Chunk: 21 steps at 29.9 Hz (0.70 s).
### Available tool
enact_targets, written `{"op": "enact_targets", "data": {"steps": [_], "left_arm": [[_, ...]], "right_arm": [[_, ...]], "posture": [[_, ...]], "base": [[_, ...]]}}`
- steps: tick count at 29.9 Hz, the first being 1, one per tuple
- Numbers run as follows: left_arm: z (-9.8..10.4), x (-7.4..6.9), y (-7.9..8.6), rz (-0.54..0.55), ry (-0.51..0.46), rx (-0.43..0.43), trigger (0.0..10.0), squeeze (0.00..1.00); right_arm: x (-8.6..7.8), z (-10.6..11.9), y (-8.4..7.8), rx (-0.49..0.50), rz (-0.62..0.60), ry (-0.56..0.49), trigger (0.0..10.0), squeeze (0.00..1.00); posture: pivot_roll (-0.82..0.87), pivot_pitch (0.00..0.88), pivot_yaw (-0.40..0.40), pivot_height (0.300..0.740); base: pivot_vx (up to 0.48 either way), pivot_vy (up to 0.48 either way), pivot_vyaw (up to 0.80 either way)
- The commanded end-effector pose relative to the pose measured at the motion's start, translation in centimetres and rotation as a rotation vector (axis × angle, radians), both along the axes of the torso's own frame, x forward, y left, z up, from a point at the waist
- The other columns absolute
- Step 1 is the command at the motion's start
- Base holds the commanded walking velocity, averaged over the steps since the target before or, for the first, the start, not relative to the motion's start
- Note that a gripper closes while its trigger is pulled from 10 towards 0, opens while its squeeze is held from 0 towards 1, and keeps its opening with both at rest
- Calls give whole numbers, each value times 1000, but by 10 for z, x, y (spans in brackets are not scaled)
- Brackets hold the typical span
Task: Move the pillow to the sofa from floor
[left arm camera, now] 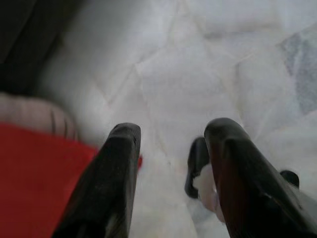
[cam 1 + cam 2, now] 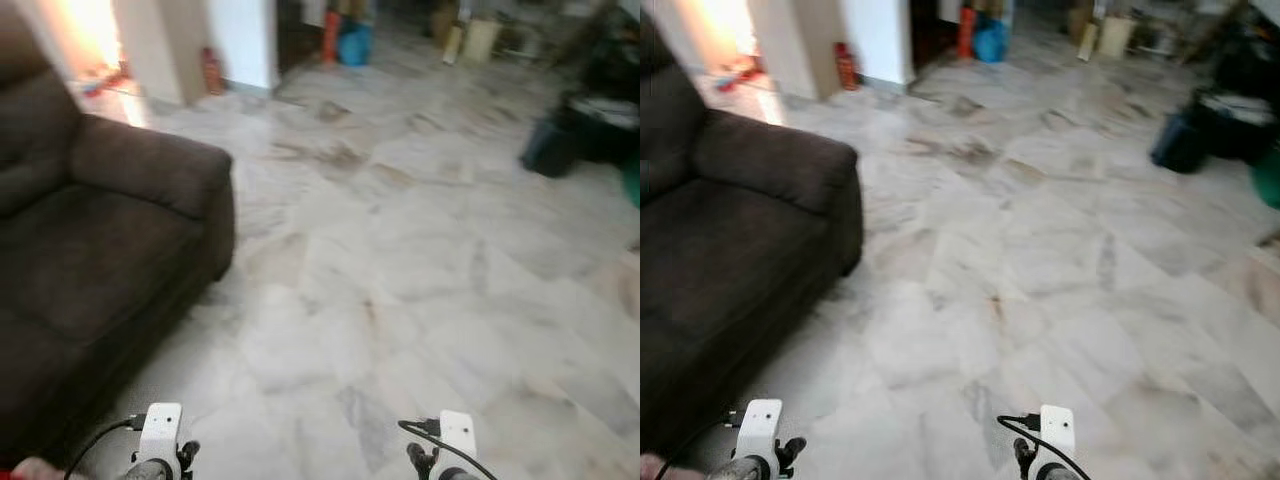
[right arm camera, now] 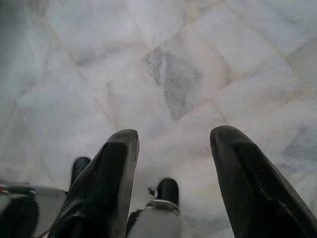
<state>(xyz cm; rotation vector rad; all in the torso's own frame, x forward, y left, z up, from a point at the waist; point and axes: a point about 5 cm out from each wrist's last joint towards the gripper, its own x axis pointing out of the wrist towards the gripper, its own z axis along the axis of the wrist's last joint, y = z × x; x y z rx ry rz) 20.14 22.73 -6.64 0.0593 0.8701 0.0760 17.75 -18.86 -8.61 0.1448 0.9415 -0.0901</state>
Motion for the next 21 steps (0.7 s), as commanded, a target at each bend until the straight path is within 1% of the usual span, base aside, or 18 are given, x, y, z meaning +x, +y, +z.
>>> {"op": "enact_targets", "data": {"steps": [1,21], "left_arm": [[0,-1,3,21,7,4,10000,0],[-1,-3,5,21,13,11,10000,0]], "right_arm": [[-2,-1,2,5,2,13,10000,0],[-4,-2,3,5,15,19,10000,0]], "posture": [[99,0,-62,740],[103,0,-61,740]], "base": [[0,0,800],[0,0,800]]}}
